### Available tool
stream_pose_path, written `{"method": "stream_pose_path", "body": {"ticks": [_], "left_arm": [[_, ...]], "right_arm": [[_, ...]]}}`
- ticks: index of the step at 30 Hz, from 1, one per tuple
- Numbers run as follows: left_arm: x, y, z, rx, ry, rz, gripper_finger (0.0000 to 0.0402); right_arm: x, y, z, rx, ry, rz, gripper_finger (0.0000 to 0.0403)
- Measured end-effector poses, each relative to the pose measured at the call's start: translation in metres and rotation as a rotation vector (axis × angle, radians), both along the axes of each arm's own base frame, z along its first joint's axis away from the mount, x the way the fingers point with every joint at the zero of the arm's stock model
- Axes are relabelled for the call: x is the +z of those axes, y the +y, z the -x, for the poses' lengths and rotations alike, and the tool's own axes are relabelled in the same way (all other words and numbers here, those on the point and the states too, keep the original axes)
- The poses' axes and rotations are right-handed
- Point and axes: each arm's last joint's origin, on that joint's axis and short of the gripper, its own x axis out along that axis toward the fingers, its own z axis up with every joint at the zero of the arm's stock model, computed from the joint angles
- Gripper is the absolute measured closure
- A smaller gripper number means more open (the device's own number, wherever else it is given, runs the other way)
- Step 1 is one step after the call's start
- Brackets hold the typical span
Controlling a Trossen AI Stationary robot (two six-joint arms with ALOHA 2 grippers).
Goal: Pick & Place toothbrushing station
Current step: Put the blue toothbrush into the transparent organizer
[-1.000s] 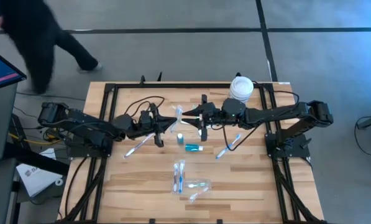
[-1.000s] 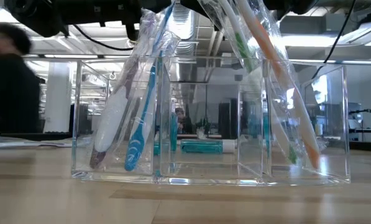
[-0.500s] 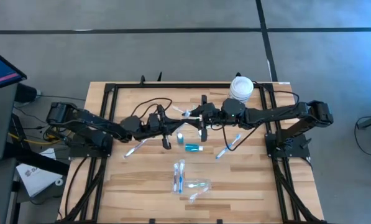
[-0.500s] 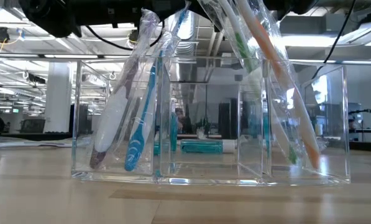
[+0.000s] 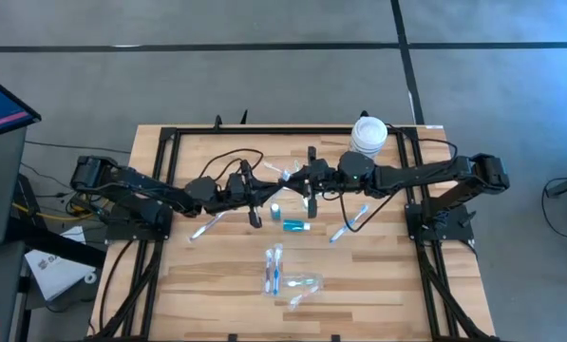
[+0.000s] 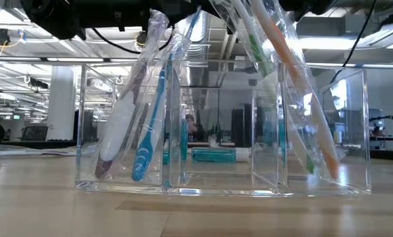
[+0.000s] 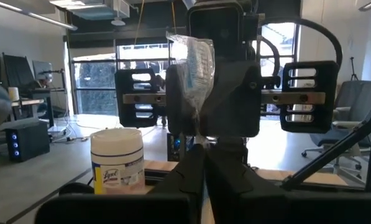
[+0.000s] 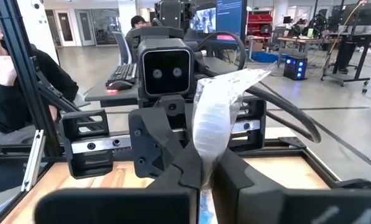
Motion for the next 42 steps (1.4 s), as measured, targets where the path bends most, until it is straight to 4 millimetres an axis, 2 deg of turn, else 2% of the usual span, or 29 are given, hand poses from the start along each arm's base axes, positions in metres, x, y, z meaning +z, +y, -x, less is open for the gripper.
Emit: {"method": "stream_pose_path", "body": {"ticks": [5, 10, 14, 21, 29, 37, 42], "left_arm": [[-0.004, 0.001, 0.011, 0.011, 0.018, 0.004, 0.0357], [-0.001, 0.003, 0.035, 0.008, -0.007, 0.026, 0.0316], [-0.007, 0.002, 0.051, -0.009, 0.025, 0.038, 0.0301], [-0.013, -0.002, 0.067, -0.036, 0.022, 0.042, 0.0298], [-0.014, -0.002, 0.069, -0.037, 0.025, 0.042, 0.0298], [-0.014, -0.002, 0.069, -0.037, 0.025, 0.042, 0.0298], [-0.014, -0.002, 0.069, -0.037, 0.026, 0.042, 0.0298]], "right_arm": [[0.01, 0.0, 0.01, 0.0, 0.01, 0.015, 0.0397], [0.019, 0.002, 0.021, 0.003, 0.023, -0.005, 0.0399], [0.019, 0.013, 0.027, 0.037, 0.069, -0.031, 0.04], [0.016, 0.043, 0.039, 0.134, 0.177, -0.056, 0.04], [0.012, 0.084, 0.053, 0.265, 0.271, -0.095, 0.04], [0.008, 0.132, 0.068, 0.319, 0.281, -0.088, 0.04], [-0.013, 0.15, 0.08, 0.263, 0.301, -0.113, 0.04]]}}
